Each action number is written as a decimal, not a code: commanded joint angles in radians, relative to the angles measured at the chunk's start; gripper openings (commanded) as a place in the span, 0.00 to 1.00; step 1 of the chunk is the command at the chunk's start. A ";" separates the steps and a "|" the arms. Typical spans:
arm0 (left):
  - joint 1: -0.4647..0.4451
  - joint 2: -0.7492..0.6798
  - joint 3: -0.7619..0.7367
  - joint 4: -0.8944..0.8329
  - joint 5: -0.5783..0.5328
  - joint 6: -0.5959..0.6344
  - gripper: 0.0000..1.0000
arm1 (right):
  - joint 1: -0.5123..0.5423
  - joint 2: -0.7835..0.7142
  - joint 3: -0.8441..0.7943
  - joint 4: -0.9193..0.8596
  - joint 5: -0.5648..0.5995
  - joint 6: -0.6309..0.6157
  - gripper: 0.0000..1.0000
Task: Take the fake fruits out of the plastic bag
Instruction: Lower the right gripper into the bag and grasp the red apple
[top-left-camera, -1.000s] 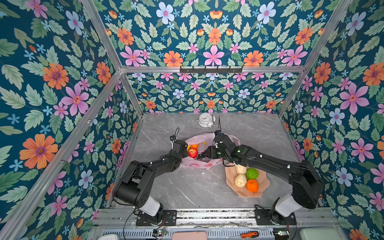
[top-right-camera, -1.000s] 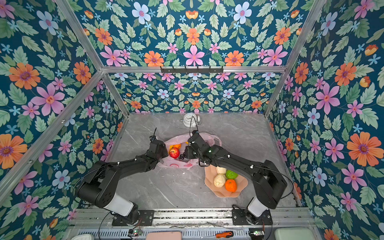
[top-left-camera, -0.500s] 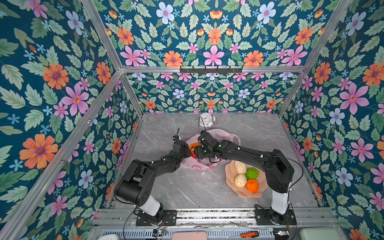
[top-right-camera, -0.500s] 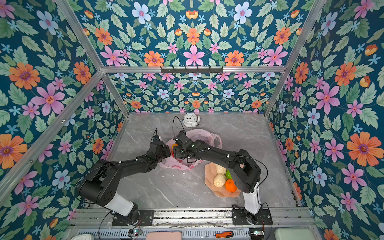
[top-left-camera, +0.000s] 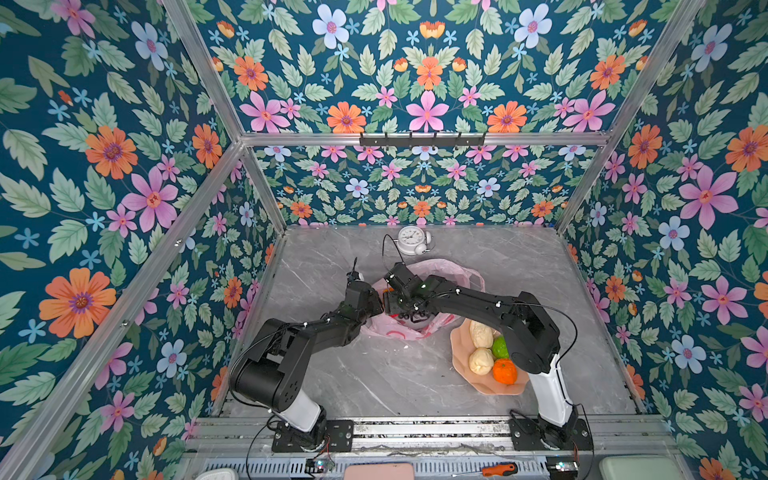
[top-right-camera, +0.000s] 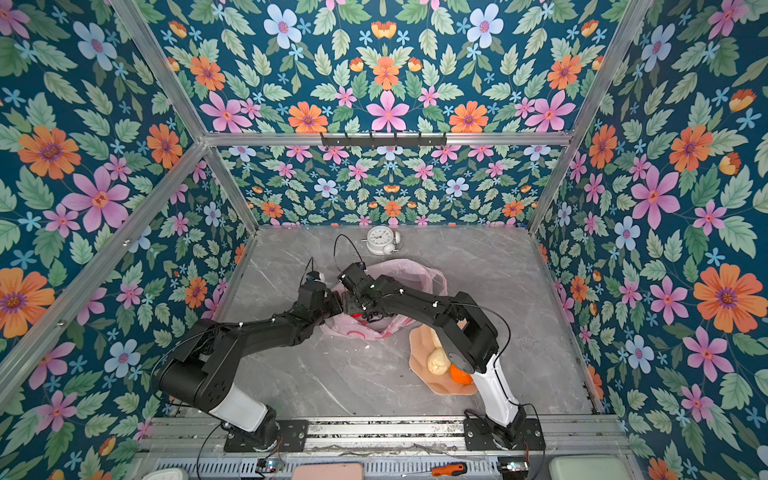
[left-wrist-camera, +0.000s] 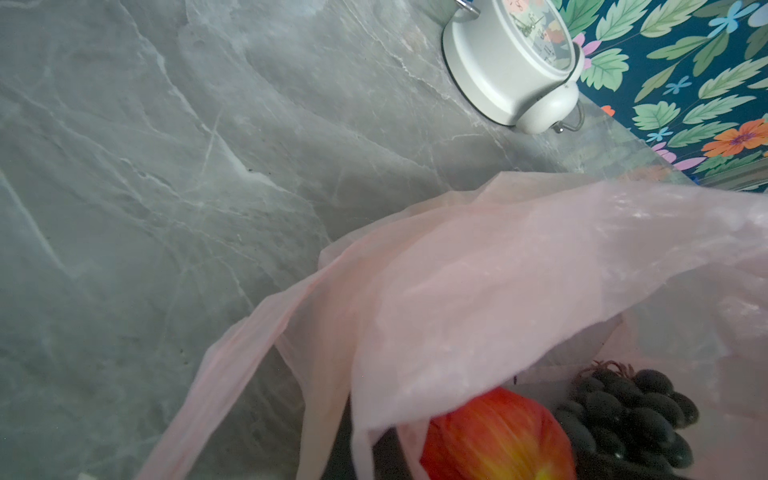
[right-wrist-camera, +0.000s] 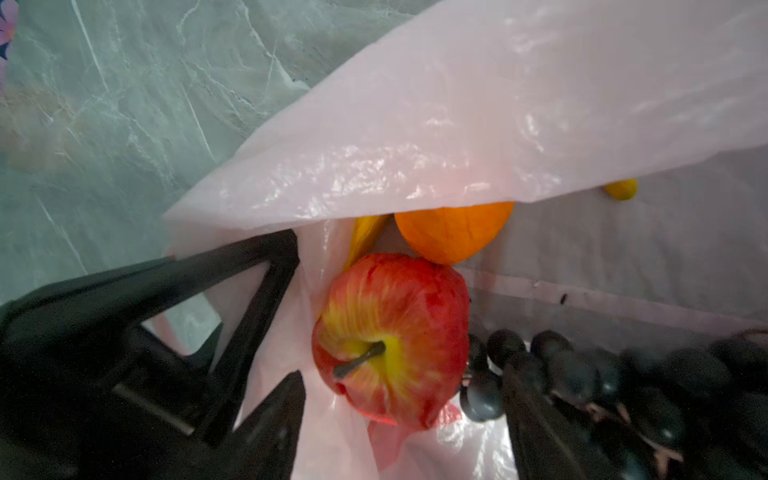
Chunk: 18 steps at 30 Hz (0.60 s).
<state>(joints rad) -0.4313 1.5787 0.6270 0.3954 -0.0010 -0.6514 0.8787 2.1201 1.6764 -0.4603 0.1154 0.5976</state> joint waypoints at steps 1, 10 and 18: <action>0.003 -0.009 -0.003 0.022 0.005 -0.002 0.04 | 0.000 0.024 0.026 -0.030 0.020 -0.002 0.76; 0.004 -0.026 -0.004 0.016 0.001 0.009 0.04 | -0.001 0.129 0.150 -0.099 0.038 -0.037 0.75; 0.005 -0.025 0.001 0.005 -0.004 0.015 0.04 | -0.008 0.173 0.225 -0.162 0.073 -0.066 0.76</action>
<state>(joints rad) -0.4274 1.5570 0.6235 0.3920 0.0006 -0.6498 0.8711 2.2898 1.8881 -0.5880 0.1612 0.5465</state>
